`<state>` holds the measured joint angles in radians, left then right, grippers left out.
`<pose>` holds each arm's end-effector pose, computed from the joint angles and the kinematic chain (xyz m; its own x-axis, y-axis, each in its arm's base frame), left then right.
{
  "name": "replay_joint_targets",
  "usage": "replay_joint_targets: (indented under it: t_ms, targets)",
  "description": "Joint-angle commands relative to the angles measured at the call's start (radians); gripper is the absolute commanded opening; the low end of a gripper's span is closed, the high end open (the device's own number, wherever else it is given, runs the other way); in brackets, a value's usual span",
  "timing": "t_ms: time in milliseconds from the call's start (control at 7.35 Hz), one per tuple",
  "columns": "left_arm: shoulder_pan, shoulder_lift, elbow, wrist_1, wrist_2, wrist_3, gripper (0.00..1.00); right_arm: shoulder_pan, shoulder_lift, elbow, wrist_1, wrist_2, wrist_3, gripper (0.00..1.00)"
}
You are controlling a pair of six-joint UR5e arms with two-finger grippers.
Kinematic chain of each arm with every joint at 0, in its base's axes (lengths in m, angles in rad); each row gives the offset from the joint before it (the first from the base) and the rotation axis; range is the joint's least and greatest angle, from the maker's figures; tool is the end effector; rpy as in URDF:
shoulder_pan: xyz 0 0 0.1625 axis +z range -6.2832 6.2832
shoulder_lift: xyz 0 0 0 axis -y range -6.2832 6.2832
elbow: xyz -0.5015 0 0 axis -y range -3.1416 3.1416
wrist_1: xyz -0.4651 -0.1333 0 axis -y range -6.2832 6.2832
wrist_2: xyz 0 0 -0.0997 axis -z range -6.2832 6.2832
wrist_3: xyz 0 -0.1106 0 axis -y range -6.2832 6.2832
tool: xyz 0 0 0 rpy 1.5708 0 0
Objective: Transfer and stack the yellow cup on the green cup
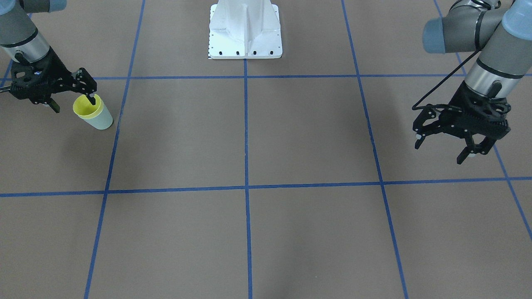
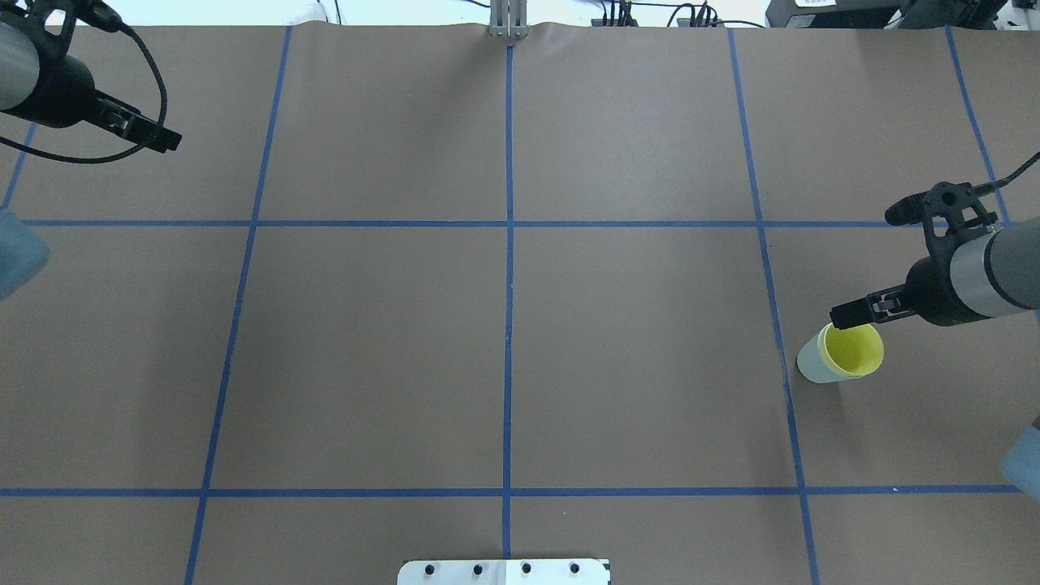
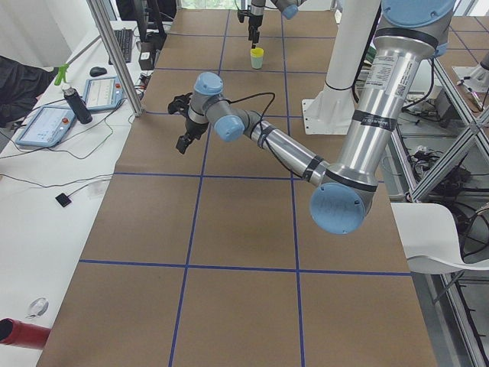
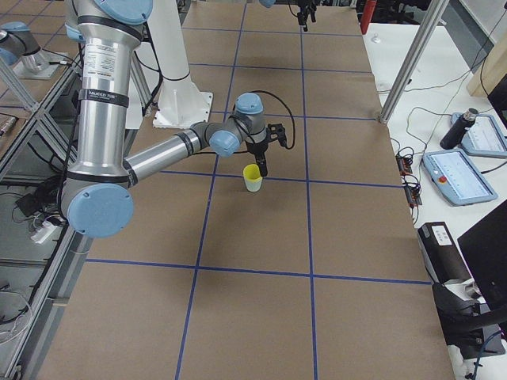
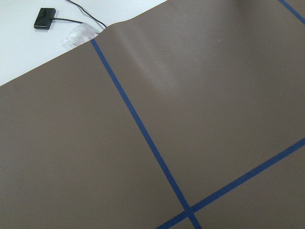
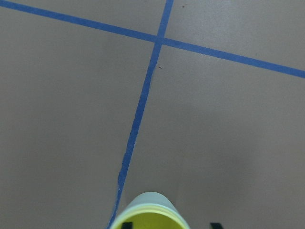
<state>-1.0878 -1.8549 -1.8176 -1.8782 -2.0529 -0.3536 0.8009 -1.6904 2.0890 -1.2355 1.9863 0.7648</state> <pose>0.2437 -0.6413 0.3998 0.6935 0.4674 -0.5483 -0.0751 0.8038 0.5902 -0.2918 -0.4283 0.4883 0.6961 -0.2304 0.6800 0.0484 0.9600 0.2757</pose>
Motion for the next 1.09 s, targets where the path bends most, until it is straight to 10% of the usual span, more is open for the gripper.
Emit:
replay_joint_targets:
  t_ms: [0, 544, 952]
  targets:
    - [-0.103, -0.007, 0.023, 0.081, -0.088, 0.11, 1.0, 0.017, 0.006, -0.007, 0.002, 0.024, 0.007, 1.0]
    - [-0.312, -0.012, 0.194, 0.149, -0.159, 0.422, 1.0, 0.22, 0.04, -0.105, -0.041, 0.104, -0.033, 1.0]
    - [-0.47, -0.013, 0.386, 0.149, -0.164, 0.62, 1.0, 0.391, 0.063, -0.155, -0.24, 0.169, -0.425, 1.0]
